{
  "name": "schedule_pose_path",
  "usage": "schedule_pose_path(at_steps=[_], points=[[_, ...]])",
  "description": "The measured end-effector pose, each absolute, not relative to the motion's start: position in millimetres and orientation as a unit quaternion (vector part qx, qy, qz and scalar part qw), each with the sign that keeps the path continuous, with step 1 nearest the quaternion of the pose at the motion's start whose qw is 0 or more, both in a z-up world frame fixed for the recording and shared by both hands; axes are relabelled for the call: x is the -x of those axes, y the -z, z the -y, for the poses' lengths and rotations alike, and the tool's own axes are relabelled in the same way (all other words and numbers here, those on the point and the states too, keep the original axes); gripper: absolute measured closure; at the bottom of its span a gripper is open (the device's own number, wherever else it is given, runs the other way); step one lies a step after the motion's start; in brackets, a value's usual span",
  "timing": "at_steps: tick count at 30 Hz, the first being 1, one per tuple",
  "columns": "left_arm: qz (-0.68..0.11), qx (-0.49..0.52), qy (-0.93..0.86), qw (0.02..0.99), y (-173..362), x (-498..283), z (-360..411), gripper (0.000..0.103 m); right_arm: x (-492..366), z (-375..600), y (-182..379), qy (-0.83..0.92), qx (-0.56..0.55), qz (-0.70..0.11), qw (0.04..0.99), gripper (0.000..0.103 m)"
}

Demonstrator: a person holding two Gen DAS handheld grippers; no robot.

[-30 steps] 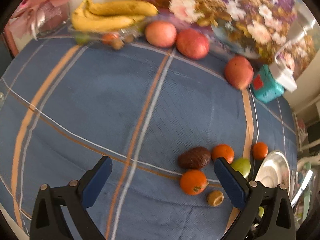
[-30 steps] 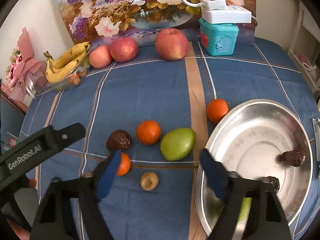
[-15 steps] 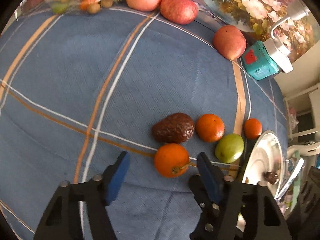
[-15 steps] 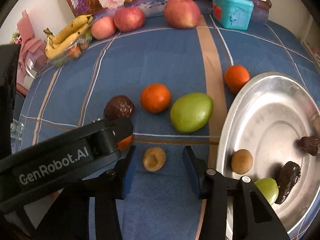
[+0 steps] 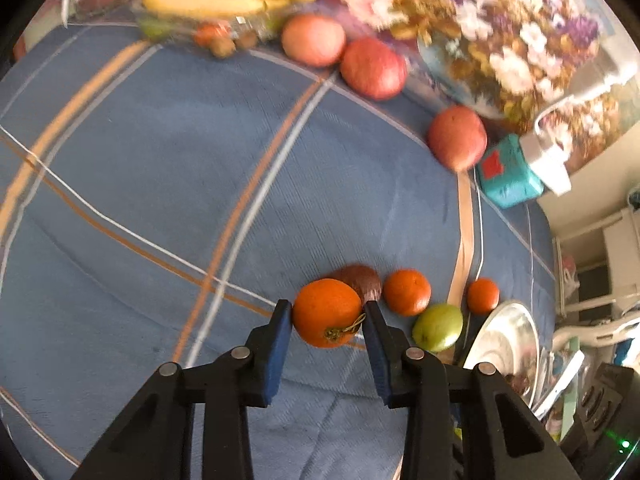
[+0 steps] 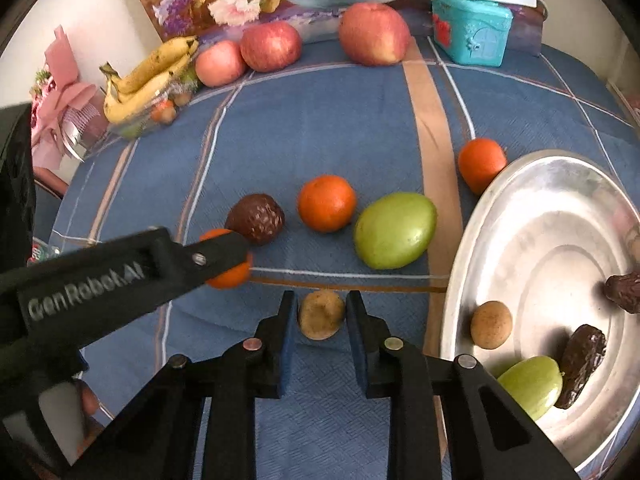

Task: Organize fruits
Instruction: 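Grasp the small tan fruit with the right tool while the left tool grasps a tangerine, then carry the tan fruit and tangerine over the steel plate and open both tools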

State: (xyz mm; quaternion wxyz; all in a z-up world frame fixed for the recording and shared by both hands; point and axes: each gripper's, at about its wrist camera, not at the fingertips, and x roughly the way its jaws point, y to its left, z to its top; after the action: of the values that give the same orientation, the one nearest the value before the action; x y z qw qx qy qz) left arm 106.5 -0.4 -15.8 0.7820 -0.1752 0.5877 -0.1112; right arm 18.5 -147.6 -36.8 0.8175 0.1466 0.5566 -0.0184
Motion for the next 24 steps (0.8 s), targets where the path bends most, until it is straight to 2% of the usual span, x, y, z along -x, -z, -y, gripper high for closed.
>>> schedule_pose_path(at_steps=[13,24], points=[[-0.544,0.169,0.126,0.812,-16,-102,8,0.064,-9,177,2,0.036,-0.184,-0.514,0.837,0.077],[-0.551,0.104,0.229,0.796,-20,-77,87,0.065,30,277,-7,0.183,-0.225,-0.482,0.827,0.077]])
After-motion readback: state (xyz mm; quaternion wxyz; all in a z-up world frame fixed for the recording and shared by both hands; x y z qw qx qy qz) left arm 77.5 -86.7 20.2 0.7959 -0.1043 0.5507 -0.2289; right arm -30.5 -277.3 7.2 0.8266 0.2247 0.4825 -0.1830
